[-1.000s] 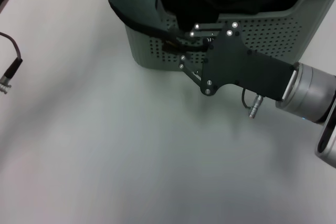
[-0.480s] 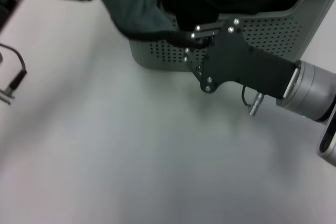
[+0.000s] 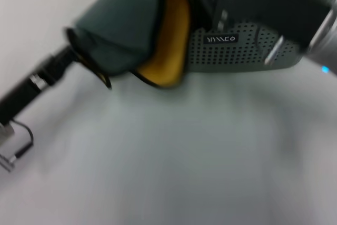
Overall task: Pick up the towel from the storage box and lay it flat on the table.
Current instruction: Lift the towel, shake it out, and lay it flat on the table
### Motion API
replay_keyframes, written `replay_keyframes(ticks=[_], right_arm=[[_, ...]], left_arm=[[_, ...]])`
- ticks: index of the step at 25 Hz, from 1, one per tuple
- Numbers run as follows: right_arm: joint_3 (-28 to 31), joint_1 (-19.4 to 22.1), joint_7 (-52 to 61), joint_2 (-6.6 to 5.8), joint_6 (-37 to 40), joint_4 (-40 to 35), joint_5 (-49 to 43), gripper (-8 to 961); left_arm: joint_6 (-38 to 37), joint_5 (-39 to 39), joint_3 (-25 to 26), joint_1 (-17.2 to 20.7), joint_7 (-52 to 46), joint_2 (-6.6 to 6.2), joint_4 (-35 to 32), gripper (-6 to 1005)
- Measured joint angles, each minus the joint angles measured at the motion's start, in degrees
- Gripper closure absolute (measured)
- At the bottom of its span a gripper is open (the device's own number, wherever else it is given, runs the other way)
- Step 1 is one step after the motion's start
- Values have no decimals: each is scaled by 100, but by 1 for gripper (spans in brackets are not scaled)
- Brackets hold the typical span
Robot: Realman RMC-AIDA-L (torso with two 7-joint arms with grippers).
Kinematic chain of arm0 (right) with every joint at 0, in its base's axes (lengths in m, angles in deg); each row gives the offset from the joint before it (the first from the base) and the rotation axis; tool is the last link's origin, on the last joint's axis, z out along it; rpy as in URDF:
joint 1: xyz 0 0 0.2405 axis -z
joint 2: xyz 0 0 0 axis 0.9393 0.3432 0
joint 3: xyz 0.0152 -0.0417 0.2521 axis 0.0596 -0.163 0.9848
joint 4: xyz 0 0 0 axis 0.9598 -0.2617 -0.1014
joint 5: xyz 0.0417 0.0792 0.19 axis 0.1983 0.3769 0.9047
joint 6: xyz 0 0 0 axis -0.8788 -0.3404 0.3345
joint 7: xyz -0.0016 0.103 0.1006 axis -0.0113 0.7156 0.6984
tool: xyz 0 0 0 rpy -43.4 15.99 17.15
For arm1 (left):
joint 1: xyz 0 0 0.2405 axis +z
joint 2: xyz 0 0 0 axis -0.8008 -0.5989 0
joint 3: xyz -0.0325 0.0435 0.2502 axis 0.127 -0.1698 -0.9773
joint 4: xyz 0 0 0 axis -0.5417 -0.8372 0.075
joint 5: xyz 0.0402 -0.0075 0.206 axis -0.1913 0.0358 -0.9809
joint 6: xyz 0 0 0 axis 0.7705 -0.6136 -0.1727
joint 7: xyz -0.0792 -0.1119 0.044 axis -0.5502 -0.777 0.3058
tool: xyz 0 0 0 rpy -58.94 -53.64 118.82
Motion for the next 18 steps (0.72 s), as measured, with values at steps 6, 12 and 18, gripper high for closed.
replay_keyframes(ticks=[6, 12, 18], right_arm=[[541, -277, 698, 5, 702, -719, -563, 927], [525, -317, 753, 21, 1364, -1115, -806, 925], [471, -339, 754, 32, 1640, -1155, -877, 922]], left_arm=[[99, -999, -3, -29, 46, 45, -110, 803], [49, -1260, -6, 17, 249, 121, -227, 691], [-375, -1273, -5, 38, 822, 175, -245, 636]])
